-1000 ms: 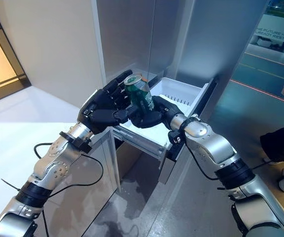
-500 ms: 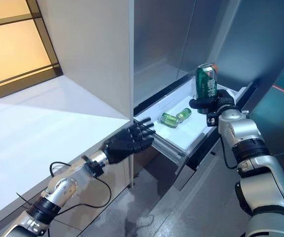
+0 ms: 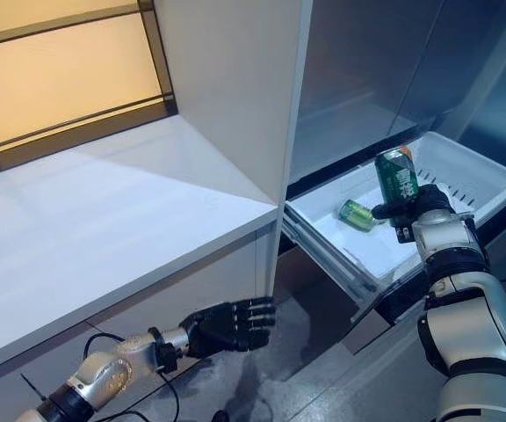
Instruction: Put drinks into fridge and close the fridge
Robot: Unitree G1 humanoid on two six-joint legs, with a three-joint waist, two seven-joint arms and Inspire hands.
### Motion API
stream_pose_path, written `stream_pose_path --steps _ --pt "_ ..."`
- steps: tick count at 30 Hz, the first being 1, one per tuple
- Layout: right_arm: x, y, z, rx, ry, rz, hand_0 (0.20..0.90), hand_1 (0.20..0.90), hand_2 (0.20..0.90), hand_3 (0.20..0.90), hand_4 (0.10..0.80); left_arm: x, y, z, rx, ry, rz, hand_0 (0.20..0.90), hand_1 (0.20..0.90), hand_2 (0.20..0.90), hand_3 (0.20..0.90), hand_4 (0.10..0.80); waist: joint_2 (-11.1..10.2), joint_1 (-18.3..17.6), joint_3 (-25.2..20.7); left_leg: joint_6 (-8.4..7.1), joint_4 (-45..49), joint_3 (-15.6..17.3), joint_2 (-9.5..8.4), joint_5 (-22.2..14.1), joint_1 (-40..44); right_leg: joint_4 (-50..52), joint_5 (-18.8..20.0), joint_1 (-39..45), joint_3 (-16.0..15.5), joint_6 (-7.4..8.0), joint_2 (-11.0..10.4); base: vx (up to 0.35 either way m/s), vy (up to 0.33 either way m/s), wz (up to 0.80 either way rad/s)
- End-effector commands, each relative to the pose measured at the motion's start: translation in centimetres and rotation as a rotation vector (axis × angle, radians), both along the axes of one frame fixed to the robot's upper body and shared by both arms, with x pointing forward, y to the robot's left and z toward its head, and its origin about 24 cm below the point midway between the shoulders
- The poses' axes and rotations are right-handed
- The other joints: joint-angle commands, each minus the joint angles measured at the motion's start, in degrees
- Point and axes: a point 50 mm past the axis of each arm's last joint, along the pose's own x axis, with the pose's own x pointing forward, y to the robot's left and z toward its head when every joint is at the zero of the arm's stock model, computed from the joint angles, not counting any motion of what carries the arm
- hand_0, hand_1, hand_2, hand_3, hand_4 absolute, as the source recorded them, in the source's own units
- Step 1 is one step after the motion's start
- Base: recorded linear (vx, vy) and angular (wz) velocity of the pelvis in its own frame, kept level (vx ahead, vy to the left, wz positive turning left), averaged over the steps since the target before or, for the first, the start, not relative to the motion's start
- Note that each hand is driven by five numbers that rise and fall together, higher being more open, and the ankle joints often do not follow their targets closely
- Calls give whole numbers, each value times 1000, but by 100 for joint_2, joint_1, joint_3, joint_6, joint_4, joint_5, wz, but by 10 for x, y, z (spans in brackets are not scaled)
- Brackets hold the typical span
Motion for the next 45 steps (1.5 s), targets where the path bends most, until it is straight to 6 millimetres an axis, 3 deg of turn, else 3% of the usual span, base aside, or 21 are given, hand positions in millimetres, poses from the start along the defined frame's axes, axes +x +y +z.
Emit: stream_pose_path --steps 1,8,15,20,28,29,30,40,45 --pt "9 -2 111 -190 -286 24 300 300 300 200 100 20 8 14 13 -172 11 900 900 900 900 800 -253 31 180 188 94 188 -174 -492 -158 427 -751 -159 292 -462 342 -127 -50 11" --pt "8 -7 104 -178 -204 38 300 300 300 200 100 11 53 -32 283 -163 164 900 900 900 900 800 -62 -36 822 227 140 303 -142 -430 -608 588 -669 -726 458 -497 347 -87 -35 1" --pt "9 -6 94 -207 -77 77 300 300 300 200 100 -21 103 -81 497 32 391 900 900 900 900 800 -34 -69 974 209 53 454 -134 -399 -767 715 -704 -1034 523 -515 334 -11 7 -5" --pt "7 -9 97 -251 14 86 300 300 300 200 100 -34 118 -91 545 93 442 900 900 900 900 800 -2 -50 1076 191 164 511 -142 -441 -836 854 -764 -1102 509 -537 311 7 24 -5" --pt "1 -17 101 -325 141 73 300 300 300 200 100 -21 109 -80 440 31 468 900 900 900 900 800 65 95 1206 160 246 385 -200 -430 -980 973 -819 -1213 378 -567 262 8 13 -1" --pt "1 -18 101 -326 155 71 340 340 340 247 147 -19 107 -79 430 20 463 900 900 900 900 800 69 115 1218 160 255 363 -206 -425 -999 988 -827 -1226 358 -573 258 29 15 3" --pt "1 -18 100 -329 166 67 900 900 900 900 800 -17 106 -77 417 11 461 900 900 900 900 800 69 141 1236 162 267 332 -215 -419 -1013 1007 -835 -1232 330 -579 254 35 14 4" --pt "4 -13 88 -302 187 79 900 900 900 900 800 -15 112 -74 456 2 493 900 900 900 900 800 14 323 1334 190 311 170 -266 -373 -1118 1013 -823 -1276 189 -577 249 21 3 6" --pt "13 2 100 -238 10 107 900 900 900 900 800 -18 119 -75 470 21 549 900 900 900 900 800 -19 303 1333 190 255 220 -253 -368 -1079 945 -772 -1256 230 -549 273 1 37 2"
